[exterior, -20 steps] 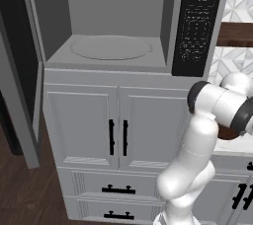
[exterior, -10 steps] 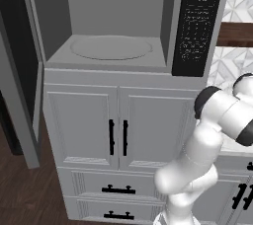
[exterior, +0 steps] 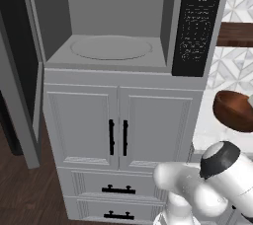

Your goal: Open the microwave, place the bowl with waffle inside the microwave, then close the microwave door and turn it on.

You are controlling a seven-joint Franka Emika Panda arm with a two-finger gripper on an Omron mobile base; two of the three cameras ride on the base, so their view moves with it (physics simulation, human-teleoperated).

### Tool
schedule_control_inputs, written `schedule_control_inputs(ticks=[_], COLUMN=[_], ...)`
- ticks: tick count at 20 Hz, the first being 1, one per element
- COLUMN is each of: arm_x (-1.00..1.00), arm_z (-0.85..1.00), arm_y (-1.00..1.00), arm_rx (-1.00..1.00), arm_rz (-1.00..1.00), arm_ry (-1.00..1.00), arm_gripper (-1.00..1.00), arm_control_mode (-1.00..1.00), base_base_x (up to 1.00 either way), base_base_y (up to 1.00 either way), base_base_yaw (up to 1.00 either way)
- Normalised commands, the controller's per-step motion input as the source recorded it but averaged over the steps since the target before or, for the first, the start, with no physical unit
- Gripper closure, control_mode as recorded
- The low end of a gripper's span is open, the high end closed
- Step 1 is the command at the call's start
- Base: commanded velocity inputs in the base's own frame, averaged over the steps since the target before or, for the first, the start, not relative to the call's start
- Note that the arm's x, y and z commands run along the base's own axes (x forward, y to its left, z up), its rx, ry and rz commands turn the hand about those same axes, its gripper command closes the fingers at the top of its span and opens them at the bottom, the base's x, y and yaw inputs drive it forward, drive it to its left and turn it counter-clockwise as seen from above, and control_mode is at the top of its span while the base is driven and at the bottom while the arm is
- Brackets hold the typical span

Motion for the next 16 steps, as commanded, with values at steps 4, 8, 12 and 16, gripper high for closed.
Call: schedule_control_inputs(ticks=[4,8,12,16], arm_x=[-1.00,-1.00,-0.91,-0.52], arm_z=[0.60,0.58,0.70,0.84], arm_y=[0.76,0.57,0.70,0.82], arm_rx=[-0.12,-0.04,-0.05,-0.07], arm_rz=[-0.05,-0.14,-0.08,0.00], arm_ry=[-0.25,-0.42,-0.29,-0.04], arm_gripper=[1.00,1.00,1.00,1.00], arm_control_mode=[-1.00,-1.00,-1.00,-1.00], base_base_x=[0.00,0.00,0.00,0.00], base_base_y=[0.00,0.00,0.00,0.00], base_base_yaw=[0.00,0.00,0.00,0.00])
